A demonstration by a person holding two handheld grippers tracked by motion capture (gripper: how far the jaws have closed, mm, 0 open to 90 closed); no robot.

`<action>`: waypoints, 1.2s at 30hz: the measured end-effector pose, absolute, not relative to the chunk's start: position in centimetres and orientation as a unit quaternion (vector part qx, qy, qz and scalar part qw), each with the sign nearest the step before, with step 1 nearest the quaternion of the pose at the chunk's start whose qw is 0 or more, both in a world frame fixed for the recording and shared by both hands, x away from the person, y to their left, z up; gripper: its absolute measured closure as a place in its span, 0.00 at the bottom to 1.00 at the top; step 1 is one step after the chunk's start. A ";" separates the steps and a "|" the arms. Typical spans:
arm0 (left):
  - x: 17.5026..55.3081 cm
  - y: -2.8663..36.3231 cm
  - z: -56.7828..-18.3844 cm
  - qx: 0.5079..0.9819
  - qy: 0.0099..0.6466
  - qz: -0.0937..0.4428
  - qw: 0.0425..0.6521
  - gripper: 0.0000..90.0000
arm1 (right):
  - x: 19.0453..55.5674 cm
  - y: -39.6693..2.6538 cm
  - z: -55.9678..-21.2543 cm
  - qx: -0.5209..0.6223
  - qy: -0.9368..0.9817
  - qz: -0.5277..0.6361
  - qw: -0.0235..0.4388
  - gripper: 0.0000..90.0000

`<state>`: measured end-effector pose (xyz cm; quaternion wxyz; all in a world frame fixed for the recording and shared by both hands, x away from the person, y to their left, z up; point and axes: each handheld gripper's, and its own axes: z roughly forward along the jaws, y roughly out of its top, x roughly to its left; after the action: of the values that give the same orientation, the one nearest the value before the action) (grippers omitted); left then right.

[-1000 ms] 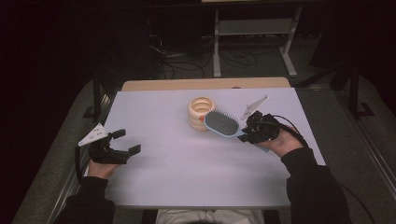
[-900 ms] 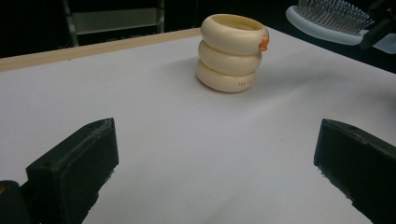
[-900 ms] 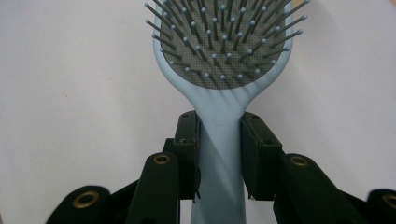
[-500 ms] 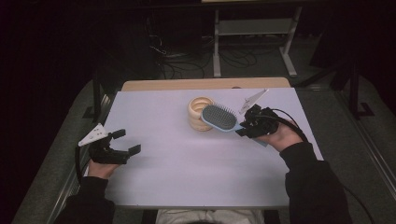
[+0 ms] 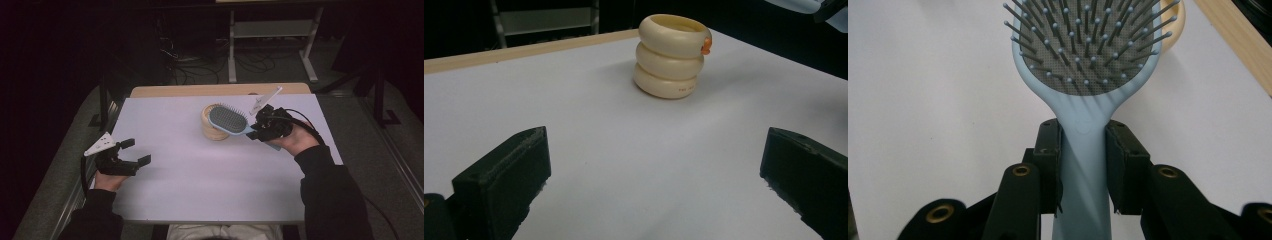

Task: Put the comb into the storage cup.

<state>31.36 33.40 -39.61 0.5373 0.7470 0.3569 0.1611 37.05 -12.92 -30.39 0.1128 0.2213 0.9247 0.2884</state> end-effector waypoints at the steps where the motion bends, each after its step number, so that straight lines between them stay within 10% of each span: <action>1: 31.4 33.4 -39.6 0.747 0.357 0.161 0.537 0.00 | 37.1 -12.8 -30.3 0.220 0.925 0.289 0.114 0.76; 36: 34.0 28.4 -35.2 0.736 0.329 0.130 0.577 0.00 | 37.6 -11.2 -28.0 0.204 0.923 0.297 0.137 0.76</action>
<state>33.95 28.44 -35.16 0.5768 0.7362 0.3291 0.1303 37.63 -11.23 -28.02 0.1368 0.2040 0.9229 0.2966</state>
